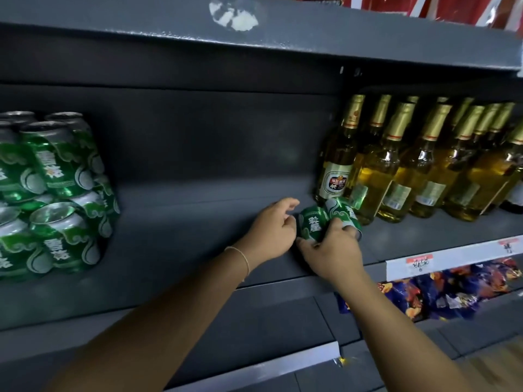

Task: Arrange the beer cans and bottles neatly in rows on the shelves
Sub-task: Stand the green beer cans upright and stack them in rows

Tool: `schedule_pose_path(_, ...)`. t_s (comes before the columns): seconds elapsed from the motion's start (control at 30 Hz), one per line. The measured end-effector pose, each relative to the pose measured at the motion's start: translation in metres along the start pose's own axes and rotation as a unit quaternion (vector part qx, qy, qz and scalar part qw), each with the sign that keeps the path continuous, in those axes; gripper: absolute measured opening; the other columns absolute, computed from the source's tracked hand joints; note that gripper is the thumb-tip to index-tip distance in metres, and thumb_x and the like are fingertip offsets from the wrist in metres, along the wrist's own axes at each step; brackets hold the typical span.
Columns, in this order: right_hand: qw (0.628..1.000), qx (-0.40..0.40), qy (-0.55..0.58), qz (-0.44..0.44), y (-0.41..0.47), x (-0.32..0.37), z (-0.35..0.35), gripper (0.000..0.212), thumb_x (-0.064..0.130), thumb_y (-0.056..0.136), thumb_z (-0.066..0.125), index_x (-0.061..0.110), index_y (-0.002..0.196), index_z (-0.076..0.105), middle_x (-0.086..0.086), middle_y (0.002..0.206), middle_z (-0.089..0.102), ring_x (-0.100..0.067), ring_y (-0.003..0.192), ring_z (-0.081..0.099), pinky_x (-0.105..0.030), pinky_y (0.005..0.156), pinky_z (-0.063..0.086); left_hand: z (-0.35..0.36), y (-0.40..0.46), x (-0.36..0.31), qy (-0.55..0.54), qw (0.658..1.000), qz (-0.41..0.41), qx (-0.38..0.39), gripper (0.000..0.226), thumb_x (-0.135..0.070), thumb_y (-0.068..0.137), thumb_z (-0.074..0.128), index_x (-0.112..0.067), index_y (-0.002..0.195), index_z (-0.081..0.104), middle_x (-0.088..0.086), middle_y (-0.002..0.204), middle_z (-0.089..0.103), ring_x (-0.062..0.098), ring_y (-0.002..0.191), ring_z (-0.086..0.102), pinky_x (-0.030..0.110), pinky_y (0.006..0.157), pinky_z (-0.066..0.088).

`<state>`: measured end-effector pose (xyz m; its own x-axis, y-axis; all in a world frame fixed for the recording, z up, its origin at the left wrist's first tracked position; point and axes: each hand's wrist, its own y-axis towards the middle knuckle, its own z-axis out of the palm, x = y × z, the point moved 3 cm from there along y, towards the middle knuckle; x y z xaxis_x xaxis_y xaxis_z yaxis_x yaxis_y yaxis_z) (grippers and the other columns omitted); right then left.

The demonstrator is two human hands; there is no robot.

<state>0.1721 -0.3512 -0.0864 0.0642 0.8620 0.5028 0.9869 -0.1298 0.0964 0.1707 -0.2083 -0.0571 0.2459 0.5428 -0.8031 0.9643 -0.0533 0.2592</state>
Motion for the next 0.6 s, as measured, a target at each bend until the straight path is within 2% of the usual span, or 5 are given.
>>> schedule_pose_path(0.13, 0.997, -0.038, 0.047, -0.042, 0.000, -0.002, 0.004, 0.061, 0.034, 0.082, 0.067, 0.000, 0.127, 0.045, -0.025, 0.122, 0.049, -0.043, 0.114, 0.048, -0.042, 0.091, 0.047, 0.000, 0.002, 0.006, 0.005, 1.000, -0.011, -0.002, 0.043, -0.003, 0.093, 0.043, -0.013, 0.134, 0.050, 0.003, 0.137, 0.054, 0.017, 0.120, 0.054, 0.027, 0.105, 0.040)
schedule_pose_path(0.3, 0.981, -0.075, 0.149, -0.101, 0.009, 0.005, -0.003, 0.075, 0.043, 0.074, 0.066, 0.005, 0.136, 0.049, -0.018, 0.113, 0.062, -0.036, 0.115, 0.052, -0.042, 0.097, 0.045, -0.013, 0.005, 0.017, -0.027, 0.999, -0.040, 0.008, 0.060, 0.000, 0.082, 0.052, -0.020, 0.139, 0.045, -0.002, 0.141, 0.047, 0.015, 0.126, 0.048, 0.033, 0.103, 0.045)
schedule_pose_path(0.47, 0.944, 0.002, 0.303, -0.129, 0.020, 0.017, -0.012, 0.065, 0.030, 0.078, 0.083, 0.022, 0.132, 0.047, 0.002, 0.116, 0.063, -0.018, 0.108, 0.062, -0.042, 0.100, 0.051, -0.031, 0.002, 0.026, 0.009, 0.998, -0.045, 0.041, 0.077, -0.009, 0.076, 0.063, -0.031, 0.145, 0.034, -0.004, 0.149, 0.035, 0.011, 0.137, 0.035, 0.032, 0.112, 0.036)
schedule_pose_path(0.6, 0.881, 0.085, 0.434, -0.169, 0.016, 0.038, -0.022, 0.058, 0.005, 0.082, 0.077, 0.028, 0.127, 0.048, -0.003, 0.118, 0.065, -0.009, 0.102, 0.065, -0.030, 0.095, 0.053, -0.046, -0.005, 0.030, -0.026, 0.997, -0.032, 0.068, 0.083, -0.025, 0.065, 0.076, -0.030, 0.141, 0.041, -0.008, 0.139, 0.048, 0.003, 0.127, 0.048, 0.029, 0.104, 0.045)
